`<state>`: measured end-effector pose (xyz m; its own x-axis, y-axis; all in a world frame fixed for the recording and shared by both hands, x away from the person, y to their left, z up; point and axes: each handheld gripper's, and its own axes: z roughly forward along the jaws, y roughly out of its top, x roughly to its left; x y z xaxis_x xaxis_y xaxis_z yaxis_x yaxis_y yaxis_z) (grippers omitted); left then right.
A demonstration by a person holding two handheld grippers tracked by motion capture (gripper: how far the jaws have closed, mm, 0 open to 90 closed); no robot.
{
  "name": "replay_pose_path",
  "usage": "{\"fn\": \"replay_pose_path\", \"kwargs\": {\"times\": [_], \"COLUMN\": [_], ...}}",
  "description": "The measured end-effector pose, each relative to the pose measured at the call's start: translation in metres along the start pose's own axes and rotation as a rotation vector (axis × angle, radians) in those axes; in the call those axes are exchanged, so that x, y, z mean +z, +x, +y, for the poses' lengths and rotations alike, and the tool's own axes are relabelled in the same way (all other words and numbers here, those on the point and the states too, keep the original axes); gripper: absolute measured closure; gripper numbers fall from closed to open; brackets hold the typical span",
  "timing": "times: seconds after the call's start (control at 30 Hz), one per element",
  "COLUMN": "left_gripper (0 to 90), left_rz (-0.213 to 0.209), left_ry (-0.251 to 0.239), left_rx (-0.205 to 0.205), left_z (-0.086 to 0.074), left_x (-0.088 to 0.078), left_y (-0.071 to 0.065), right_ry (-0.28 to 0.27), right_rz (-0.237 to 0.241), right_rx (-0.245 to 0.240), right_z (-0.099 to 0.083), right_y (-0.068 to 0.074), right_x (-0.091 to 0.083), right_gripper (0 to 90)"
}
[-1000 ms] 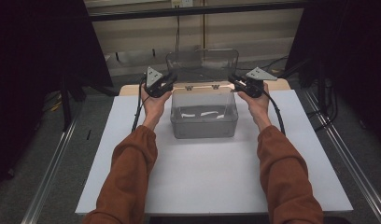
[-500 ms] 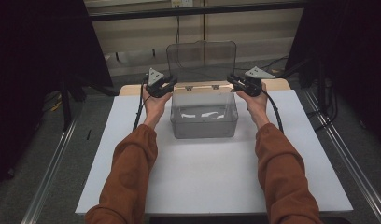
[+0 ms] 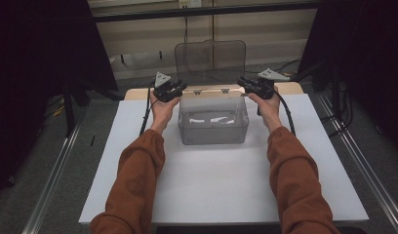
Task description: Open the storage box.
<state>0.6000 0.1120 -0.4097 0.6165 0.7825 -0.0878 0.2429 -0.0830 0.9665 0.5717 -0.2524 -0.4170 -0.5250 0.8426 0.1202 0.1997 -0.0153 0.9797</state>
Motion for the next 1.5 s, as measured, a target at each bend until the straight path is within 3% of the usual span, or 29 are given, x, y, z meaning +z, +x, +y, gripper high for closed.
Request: {"fn": "replay_pose_path", "kwargs": {"times": [0.03,0.07,0.13,0.17,0.37,1.0,1.1,1.33,1.5], "left_gripper": [70.1,69.9,68.9,68.5,68.0,68.0,66.3,65.9,63.2], "left_rz": [-0.004,-0.003,-0.001,-0.003,-0.011,-0.007,0.001,-0.003,0.004], "left_ry": [-0.022,0.001,-0.009,0.016,0.037,0.105,0.119,0.143,0.153], "left_rx": [-0.037,-0.016,-0.049,-0.025,-0.063,-0.124,-0.105,-0.127,-0.117], "left_z": [-0.001,0.000,0.000,0.000,0.002,0.008,0.009,0.010,0.010], "left_x": [0.002,0.001,0.004,0.003,0.004,0.006,0.007,0.008,0.009], "left_y": [-0.001,0.001,-0.001,0.001,0.002,0.004,0.003,0.005,0.004], "right_ry": [0.003,0.002,0.005,0.008,0.019,0.092,0.114,0.127,0.155], "right_rz": [-0.001,0.000,0.002,0.001,-0.010,-0.045,-0.050,-0.052,-0.071], "right_rx": [-0.001,0.007,0.017,0.022,0.054,0.157,0.162,0.203,0.210], "right_z": [0.000,0.001,0.000,0.000,0.001,0.008,0.011,0.010,0.012], "right_y": [0.000,-0.001,-0.001,-0.001,-0.002,-0.002,-0.002,-0.003,-0.002], "right_x": [0.000,0.001,0.001,0.001,0.003,0.008,0.009,0.011,0.013], "right_gripper": [77.9,77.9,77.8,77.8,77.2,76.7,75.8,75.3,74.4]}}
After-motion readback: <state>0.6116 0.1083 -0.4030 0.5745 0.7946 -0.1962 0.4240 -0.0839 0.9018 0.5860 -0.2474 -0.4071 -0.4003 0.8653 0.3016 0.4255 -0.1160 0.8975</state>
